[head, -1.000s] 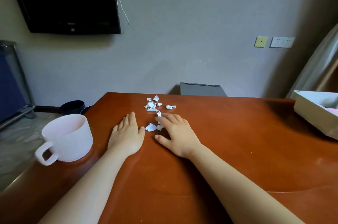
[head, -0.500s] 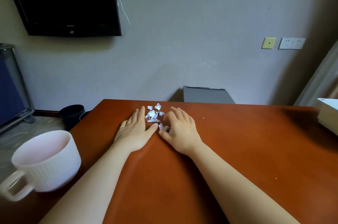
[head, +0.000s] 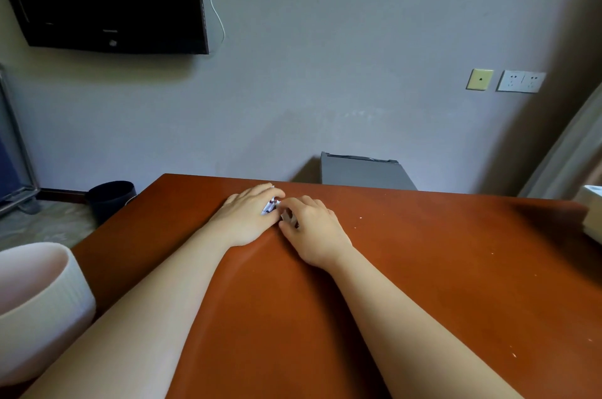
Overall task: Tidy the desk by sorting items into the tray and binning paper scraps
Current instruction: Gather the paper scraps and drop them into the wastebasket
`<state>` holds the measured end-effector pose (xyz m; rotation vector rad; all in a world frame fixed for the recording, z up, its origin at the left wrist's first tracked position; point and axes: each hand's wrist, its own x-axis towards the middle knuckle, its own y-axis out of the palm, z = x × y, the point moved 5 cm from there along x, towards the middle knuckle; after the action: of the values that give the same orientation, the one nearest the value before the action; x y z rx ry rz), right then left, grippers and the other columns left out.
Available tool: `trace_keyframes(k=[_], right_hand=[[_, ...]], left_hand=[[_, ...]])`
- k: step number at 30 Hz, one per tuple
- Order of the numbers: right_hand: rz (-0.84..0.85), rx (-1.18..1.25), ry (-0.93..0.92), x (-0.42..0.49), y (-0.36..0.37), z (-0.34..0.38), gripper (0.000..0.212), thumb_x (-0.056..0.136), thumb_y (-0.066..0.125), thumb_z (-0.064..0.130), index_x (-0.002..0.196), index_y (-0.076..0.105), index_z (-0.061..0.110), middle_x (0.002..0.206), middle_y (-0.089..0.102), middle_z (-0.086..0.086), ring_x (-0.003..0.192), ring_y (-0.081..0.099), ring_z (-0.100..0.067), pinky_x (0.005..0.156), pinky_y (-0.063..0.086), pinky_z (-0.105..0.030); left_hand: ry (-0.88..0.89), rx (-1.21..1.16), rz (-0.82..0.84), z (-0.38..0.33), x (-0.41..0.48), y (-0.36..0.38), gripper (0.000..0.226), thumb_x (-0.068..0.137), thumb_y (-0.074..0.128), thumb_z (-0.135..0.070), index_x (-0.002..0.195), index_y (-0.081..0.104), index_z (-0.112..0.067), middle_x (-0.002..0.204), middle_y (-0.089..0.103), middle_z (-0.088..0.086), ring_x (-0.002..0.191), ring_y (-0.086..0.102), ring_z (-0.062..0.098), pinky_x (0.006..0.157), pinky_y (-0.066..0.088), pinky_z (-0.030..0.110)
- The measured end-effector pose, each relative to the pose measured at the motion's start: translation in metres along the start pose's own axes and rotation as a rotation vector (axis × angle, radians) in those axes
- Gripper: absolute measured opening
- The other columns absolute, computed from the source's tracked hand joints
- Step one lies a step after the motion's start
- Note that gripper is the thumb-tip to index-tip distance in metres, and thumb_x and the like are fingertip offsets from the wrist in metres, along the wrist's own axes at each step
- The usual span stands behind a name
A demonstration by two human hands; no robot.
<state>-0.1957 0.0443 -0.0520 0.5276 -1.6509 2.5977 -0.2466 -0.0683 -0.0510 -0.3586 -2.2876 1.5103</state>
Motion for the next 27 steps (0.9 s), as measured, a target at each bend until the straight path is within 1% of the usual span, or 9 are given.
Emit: trace_keyframes(k=[4, 7, 10, 12, 14, 17, 20, 23, 27], right_hand=[[-0.045, 0.029, 0.020, 0.005, -0.002, -0.004, 0.026, 0.095, 0.045, 0.022, 0.118, 0.053, 0.016, 0.112, 0.053, -0.006, 0.104, 0.045, -0.026, 0.086, 0.036, -0.034], [-0.052, 0.045, 0.041, 0.006, -0.003, -0.005, 0.021, 0.094, 0.044, 0.018, 0.110, 0.057, 0.013, 0.110, 0.053, -0.007, 0.100, 0.043, -0.026, 0.085, 0.036, -0.035], [-0.057, 0.037, 0.050, 0.004, -0.005, -0.004, 0.016, 0.093, 0.045, 0.017, 0.099, 0.058, 0.010, 0.106, 0.053, -0.009, 0.092, 0.040, -0.024, 0.081, 0.035, -0.033], [-0.064, 0.043, 0.055, 0.004, -0.005, -0.004, 0.014, 0.093, 0.046, 0.017, 0.097, 0.058, 0.009, 0.105, 0.053, -0.010, 0.095, 0.043, -0.026, 0.082, 0.036, -0.034], [-0.074, 0.053, 0.062, 0.003, -0.006, -0.005, 0.014, 0.092, 0.048, 0.017, 0.096, 0.058, 0.008, 0.105, 0.053, -0.010, 0.091, 0.042, -0.026, 0.082, 0.038, -0.034], [-0.096, 0.057, 0.070, 0.001, -0.009, -0.005, 0.013, 0.092, 0.049, 0.016, 0.097, 0.057, 0.007, 0.105, 0.053, -0.011, 0.089, 0.041, -0.025, 0.080, 0.039, -0.035], [-0.123, 0.033, 0.082, -0.001, -0.011, -0.004, 0.014, 0.092, 0.049, 0.016, 0.099, 0.057, 0.006, 0.105, 0.055, -0.012, 0.096, 0.048, -0.030, 0.073, 0.039, -0.034], [-0.143, -0.027, 0.101, -0.003, -0.014, -0.002, 0.014, 0.093, 0.047, 0.018, 0.097, 0.055, 0.007, 0.103, 0.058, -0.011, 0.090, 0.052, -0.030, 0.066, 0.035, -0.031], [-0.136, -0.078, 0.092, -0.006, -0.018, 0.002, 0.013, 0.094, 0.046, 0.020, 0.083, 0.044, 0.012, 0.096, 0.063, -0.011, 0.074, 0.044, -0.027, 0.063, 0.033, -0.031]], left_hand=[[0.026, -0.094, -0.014, 0.002, 0.006, 0.002, 0.015, 0.097, 0.044, -0.035, 0.106, 0.051, -0.026, 0.120, 0.052, -0.012, 0.114, 0.044, 0.013, 0.093, 0.036, 0.028], [0.054, -0.092, -0.067, 0.003, 0.008, 0.003, 0.007, 0.098, 0.045, -0.024, 0.092, 0.048, -0.023, 0.119, 0.053, -0.005, 0.116, 0.044, 0.017, 0.095, 0.037, 0.028], [0.067, -0.131, -0.099, 0.002, 0.008, 0.002, 0.016, 0.097, 0.043, -0.015, 0.083, 0.042, -0.024, 0.116, 0.055, 0.001, 0.117, 0.046, 0.021, 0.097, 0.039, 0.032], [0.051, -0.156, -0.114, 0.003, 0.008, 0.002, 0.013, 0.096, 0.043, -0.011, 0.088, 0.042, -0.020, 0.108, 0.055, 0.000, 0.112, 0.049, 0.021, 0.090, 0.040, 0.031], [0.047, -0.172, -0.113, 0.002, 0.007, 0.001, 0.008, 0.097, 0.043, -0.014, 0.105, 0.044, -0.015, 0.102, 0.050, -0.004, 0.108, 0.048, 0.020, 0.085, 0.036, 0.027], [0.060, -0.139, -0.106, 0.001, 0.009, 0.002, 0.022, 0.099, 0.041, -0.017, 0.120, 0.047, -0.017, 0.108, 0.049, -0.003, 0.110, 0.044, 0.017, 0.093, 0.035, 0.028], [0.074, -0.096, -0.103, 0.003, 0.010, 0.004, 0.014, 0.099, 0.038, -0.016, 0.095, 0.051, -0.018, 0.101, 0.053, -0.002, 0.102, 0.049, 0.021, 0.086, 0.036, 0.027], [0.032, -0.101, -0.131, 0.005, 0.010, 0.003, 0.024, 0.098, 0.042, -0.023, 0.075, 0.045, -0.015, 0.079, 0.054, 0.001, 0.078, 0.049, 0.023, 0.066, 0.036, 0.031], [-0.004, -0.055, -0.223, 0.003, 0.006, -0.005, 0.048, 0.096, 0.047, -0.035, 0.057, 0.029, -0.013, 0.055, 0.032, 0.002, 0.056, 0.029, 0.021, 0.053, 0.021, 0.033]])
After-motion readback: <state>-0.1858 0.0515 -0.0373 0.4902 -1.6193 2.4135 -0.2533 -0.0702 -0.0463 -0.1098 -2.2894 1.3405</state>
